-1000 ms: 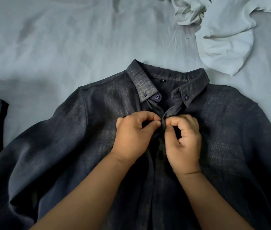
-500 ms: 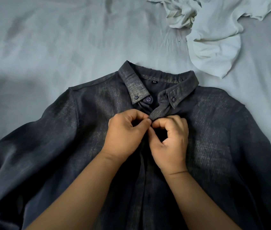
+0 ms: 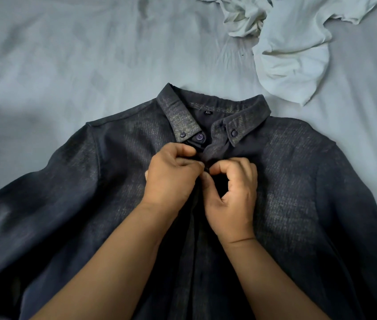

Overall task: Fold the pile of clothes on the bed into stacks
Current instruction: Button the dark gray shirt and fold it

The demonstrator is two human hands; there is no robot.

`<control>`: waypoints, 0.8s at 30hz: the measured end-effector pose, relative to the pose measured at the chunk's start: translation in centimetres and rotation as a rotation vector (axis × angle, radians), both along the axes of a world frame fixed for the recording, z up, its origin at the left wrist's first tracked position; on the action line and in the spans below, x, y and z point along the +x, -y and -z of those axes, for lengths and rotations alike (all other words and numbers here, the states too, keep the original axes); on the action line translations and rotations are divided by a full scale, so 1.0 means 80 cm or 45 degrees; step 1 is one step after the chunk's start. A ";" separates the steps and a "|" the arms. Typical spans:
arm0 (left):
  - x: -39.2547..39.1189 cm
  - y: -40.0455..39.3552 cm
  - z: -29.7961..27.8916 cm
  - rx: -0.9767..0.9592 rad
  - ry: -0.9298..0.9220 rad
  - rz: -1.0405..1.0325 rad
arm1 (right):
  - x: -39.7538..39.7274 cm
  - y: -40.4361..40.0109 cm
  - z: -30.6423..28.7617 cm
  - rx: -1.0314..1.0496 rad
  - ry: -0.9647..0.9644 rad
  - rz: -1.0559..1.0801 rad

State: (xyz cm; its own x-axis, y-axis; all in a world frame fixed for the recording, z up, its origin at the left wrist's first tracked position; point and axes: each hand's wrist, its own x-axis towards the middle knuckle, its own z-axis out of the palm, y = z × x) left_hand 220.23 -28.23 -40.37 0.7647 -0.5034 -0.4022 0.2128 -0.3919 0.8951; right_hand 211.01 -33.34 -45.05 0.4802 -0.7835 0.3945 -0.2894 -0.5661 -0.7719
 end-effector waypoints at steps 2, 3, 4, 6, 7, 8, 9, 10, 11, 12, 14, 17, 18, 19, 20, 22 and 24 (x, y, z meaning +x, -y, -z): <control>-0.001 0.000 0.000 0.008 0.029 0.005 | 0.001 0.000 -0.001 0.016 0.024 0.002; -0.002 -0.003 0.000 -0.003 0.054 0.020 | 0.001 0.000 0.000 0.028 0.027 0.006; -0.004 -0.007 0.001 -0.025 0.078 0.044 | 0.002 0.000 0.000 0.038 0.025 0.013; -0.010 -0.015 0.003 -0.103 0.115 0.090 | 0.003 0.001 0.001 0.037 0.017 0.027; -0.013 -0.020 0.006 -0.135 0.134 0.101 | 0.003 0.001 0.001 0.028 0.016 0.031; -0.015 -0.023 0.007 -0.156 0.164 0.109 | 0.003 0.001 0.001 0.017 0.019 0.031; -0.017 -0.024 0.010 -0.161 0.209 0.114 | 0.003 0.001 0.001 0.010 0.024 0.030; -0.019 -0.024 0.012 -0.151 0.275 0.119 | 0.003 0.000 0.000 0.012 0.031 0.028; -0.021 -0.023 0.014 -0.122 0.359 0.123 | 0.003 0.000 -0.001 0.020 0.040 0.025; -0.023 -0.020 0.015 -0.075 0.448 0.129 | 0.002 0.001 -0.002 0.030 0.054 0.022; -0.026 -0.016 0.015 0.054 0.624 0.186 | 0.002 0.000 -0.004 0.071 0.099 0.021; -0.023 -0.018 0.011 0.090 0.748 0.296 | 0.002 0.000 -0.010 0.193 0.187 0.059; -0.019 -0.018 0.009 0.031 0.742 0.294 | 0.002 0.000 -0.013 0.231 0.212 0.078; -0.012 -0.018 0.008 -0.035 0.778 0.268 | 0.002 0.002 -0.017 0.241 0.232 0.090; -0.003 -0.014 0.006 -0.076 0.862 0.234 | 0.004 0.005 -0.025 0.206 0.234 0.096; 0.023 -0.002 -0.002 -0.072 1.037 0.210 | 0.009 0.020 -0.045 0.027 0.180 0.085; 0.053 0.012 -0.013 0.008 1.114 0.445 | 0.017 0.043 -0.064 -0.145 0.058 0.032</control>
